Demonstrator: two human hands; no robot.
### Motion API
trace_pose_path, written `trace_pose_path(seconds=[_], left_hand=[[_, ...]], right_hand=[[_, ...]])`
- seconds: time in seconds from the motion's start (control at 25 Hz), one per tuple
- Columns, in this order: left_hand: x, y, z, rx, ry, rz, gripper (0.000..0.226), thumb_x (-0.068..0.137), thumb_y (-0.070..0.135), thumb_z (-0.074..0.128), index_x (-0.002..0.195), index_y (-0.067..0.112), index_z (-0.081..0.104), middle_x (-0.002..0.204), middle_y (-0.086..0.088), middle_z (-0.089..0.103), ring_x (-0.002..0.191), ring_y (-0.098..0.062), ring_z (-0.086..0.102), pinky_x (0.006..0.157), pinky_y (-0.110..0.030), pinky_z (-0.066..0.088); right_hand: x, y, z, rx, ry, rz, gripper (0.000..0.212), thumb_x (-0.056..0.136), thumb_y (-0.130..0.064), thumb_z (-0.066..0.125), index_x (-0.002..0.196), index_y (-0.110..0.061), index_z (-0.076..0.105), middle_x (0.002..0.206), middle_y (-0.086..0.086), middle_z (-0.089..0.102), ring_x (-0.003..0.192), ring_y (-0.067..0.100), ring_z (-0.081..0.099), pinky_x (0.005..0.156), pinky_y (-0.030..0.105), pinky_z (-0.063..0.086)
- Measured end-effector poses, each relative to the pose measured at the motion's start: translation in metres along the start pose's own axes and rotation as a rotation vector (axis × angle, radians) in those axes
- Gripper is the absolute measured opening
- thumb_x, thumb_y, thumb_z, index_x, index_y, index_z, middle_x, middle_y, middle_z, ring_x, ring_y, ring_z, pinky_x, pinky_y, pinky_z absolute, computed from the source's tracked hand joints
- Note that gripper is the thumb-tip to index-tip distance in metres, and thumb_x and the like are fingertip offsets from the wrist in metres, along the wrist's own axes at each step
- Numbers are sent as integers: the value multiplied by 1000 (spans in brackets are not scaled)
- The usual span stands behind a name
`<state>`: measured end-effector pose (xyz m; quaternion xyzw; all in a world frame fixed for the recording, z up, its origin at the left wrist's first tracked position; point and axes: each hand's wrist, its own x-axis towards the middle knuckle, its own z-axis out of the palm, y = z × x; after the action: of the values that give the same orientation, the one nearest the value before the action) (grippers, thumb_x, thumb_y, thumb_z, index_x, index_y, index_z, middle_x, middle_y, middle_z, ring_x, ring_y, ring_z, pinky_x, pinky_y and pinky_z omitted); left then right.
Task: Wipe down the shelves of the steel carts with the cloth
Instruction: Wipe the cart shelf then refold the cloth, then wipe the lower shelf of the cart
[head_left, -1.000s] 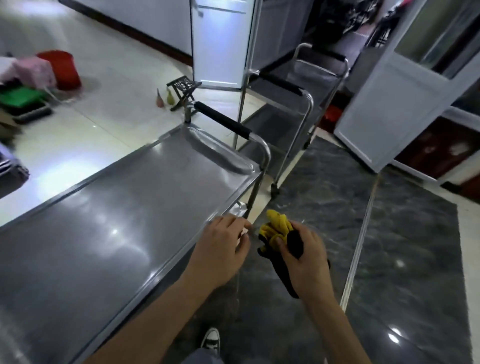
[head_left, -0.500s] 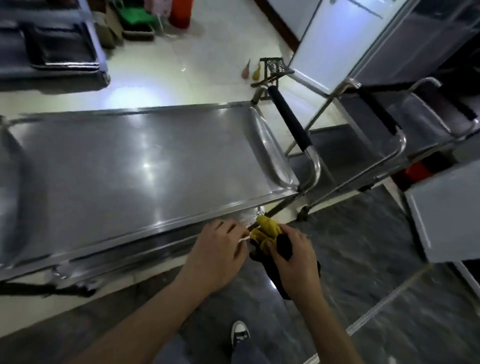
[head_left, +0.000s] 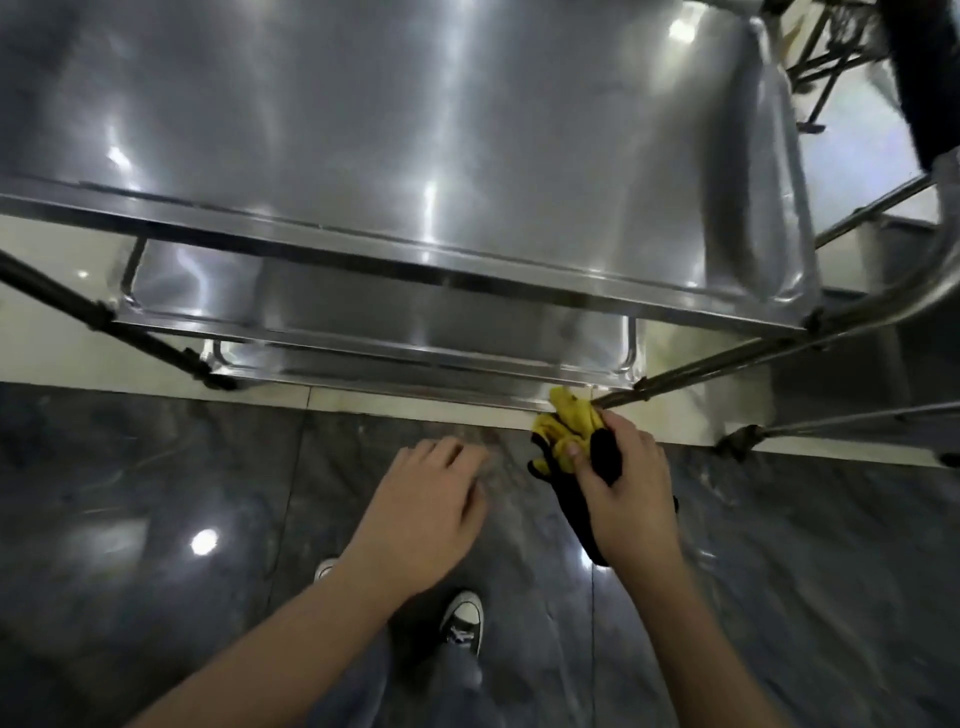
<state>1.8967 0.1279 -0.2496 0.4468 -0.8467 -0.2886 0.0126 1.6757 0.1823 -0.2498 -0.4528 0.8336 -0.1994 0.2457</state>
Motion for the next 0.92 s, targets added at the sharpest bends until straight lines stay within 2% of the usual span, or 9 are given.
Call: trace_pose_path(seconds=[0.16, 0.28, 0.44, 0.48, 0.56, 0.64, 0.68, 0.76, 0.92], left_hand=[[48, -39, 81, 76, -12, 19, 50, 102, 37, 38, 151, 27, 39, 148, 3, 46, 132, -20, 43, 113, -36, 30], [103, -71, 111, 148, 82, 52, 55, 100, 39, 30, 153, 25, 36, 155, 1, 40, 137, -23, 41, 116, -39, 29], [168, -116, 138, 311, 197, 74, 66, 100, 46, 12, 161, 21, 19, 168, -6, 19, 153, -29, 22, 127, -45, 13], [178, -127, 144, 348, 230, 61, 66, 101, 48, 11, 161, 21, 20, 168, -8, 18, 153, -31, 20, 127, -48, 12], [195, -149, 152, 388, 299, 17, 64, 104, 49, 14, 160, 22, 24, 168, -11, 20, 154, -34, 20, 126, -51, 13], [206, -169, 160, 423, 327, -12, 62, 105, 52, 11, 161, 26, 22, 168, -11, 20, 154, -35, 18, 126, -53, 13], [210, -178, 165, 436, 334, -17, 61, 106, 53, 8, 161, 29, 18, 168, -10, 19, 155, -33, 16, 126, -52, 12], [217, -190, 176, 445, 375, -17, 59, 106, 55, 5, 161, 33, 13, 168, -8, 18, 155, -30, 16, 126, -51, 13], [223, -193, 185, 454, 416, -10, 60, 105, 56, -2, 160, 36, 10, 169, -7, 16, 156, -30, 15, 125, -52, 14]], right_hand=[[59, 50, 64, -27, 69, -100, 48, 95, -38, 66, 139, -20, 56, 124, 9, 62, 116, 29, 53, 102, 47, 44], [114, 64, 85, -38, 224, -203, 44, 96, -34, 66, 135, -16, 59, 120, 13, 64, 112, 33, 56, 99, 49, 45], [196, 73, 100, -105, 447, -280, 46, 96, -39, 63, 135, -15, 58, 121, 16, 63, 111, 37, 55, 97, 48, 47], [212, 78, 104, -173, 442, -281, 48, 96, -42, 61, 136, -16, 57, 123, 16, 63, 112, 37, 55, 99, 47, 46], [234, 92, 123, -321, 318, -270, 55, 96, -52, 56, 143, -23, 51, 134, 13, 59, 121, 36, 53, 104, 44, 44], [242, 113, 149, -420, 178, -266, 66, 96, -63, 47, 153, -33, 34, 155, 7, 42, 136, 33, 45, 112, 45, 38], [247, 123, 158, -430, 172, -297, 68, 96, -67, 43, 155, -36, 28, 161, 2, 33, 142, 30, 40, 116, 45, 34], [269, 138, 162, -395, 238, -342, 69, 96, -70, 38, 155, -37, 26, 164, 1, 29, 145, 29, 36, 119, 46, 31], [321, 132, 150, -361, 347, -57, 72, 98, -68, 33, 158, -30, 21, 166, 15, 21, 149, 38, 26, 123, 53, 20]])
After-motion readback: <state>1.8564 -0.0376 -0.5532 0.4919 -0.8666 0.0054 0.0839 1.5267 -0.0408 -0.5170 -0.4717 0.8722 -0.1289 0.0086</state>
